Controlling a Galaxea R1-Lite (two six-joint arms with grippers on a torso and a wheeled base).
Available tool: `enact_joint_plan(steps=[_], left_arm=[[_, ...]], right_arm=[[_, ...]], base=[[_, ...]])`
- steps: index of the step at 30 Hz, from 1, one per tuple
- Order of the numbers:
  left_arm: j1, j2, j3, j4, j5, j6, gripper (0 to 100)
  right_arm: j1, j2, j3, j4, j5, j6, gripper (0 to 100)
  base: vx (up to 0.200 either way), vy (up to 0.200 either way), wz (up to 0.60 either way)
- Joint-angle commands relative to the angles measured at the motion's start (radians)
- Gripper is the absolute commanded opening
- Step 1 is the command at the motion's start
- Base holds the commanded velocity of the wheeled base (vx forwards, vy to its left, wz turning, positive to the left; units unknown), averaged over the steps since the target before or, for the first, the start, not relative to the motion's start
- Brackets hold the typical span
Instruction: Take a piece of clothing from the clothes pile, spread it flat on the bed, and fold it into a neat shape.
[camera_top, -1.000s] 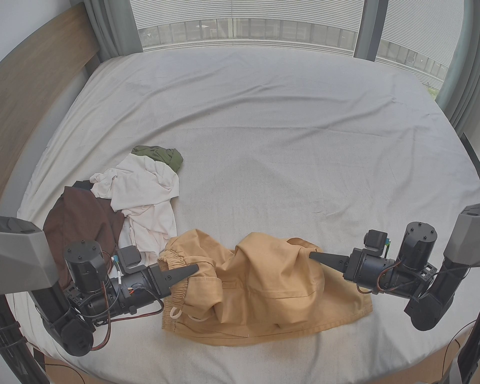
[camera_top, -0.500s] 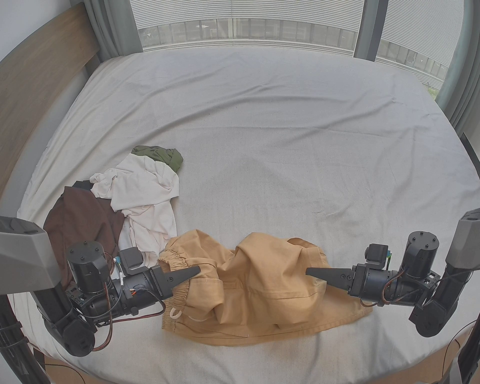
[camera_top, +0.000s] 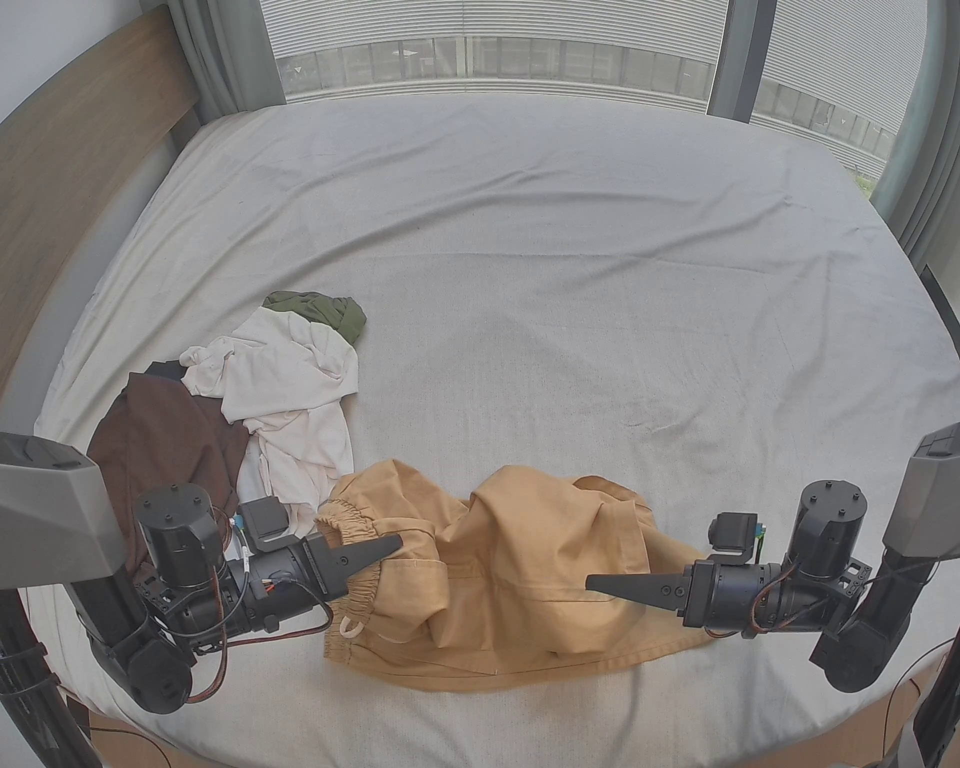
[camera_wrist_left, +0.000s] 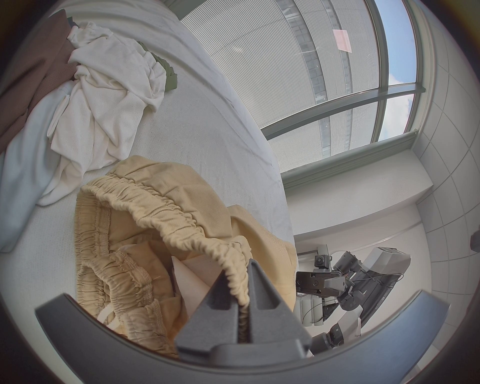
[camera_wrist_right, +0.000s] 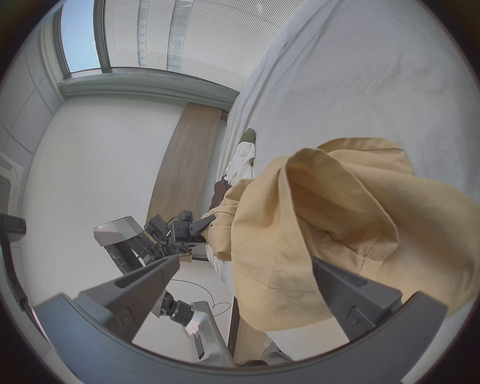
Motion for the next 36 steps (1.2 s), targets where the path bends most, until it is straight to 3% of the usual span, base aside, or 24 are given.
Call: enact_joint_plan(steps=[1,11,12,25,36], left_arm=[[0.0,0.003,0.0,-0.002,0.0,0.0,0],[0.001,-0.007,-0.001,-0.002,0.0,0.0,0],[0.001,-0.007,-0.001,-0.002,0.0,0.0,0],[0.0,-0.013,-0.001,-0.004,0.0,0.0,0],[-0.009,-0.154,0.0,-0.002,0.0,-0.003,0]], right_arm=[[0.023,0.005,0.004,0.0,0.0,-0.015,100],[0.044,0.039,0.01,-0.001,0.0,-0.068,100],[0.044,0.039,0.011,-0.001,0.0,-0.068,0],[0.031,0.026,0.004,-0.003,-0.002,-0.07,0],[-0.008,-0.19,0.01,0.004,-0.003,-0.058,0]], base=[[0.0,0.0,0.0],[0.0,0.0,0.0],[0.0,0.0,0.0],[0.0,0.0,0.0],[0.0,0.0,0.0]])
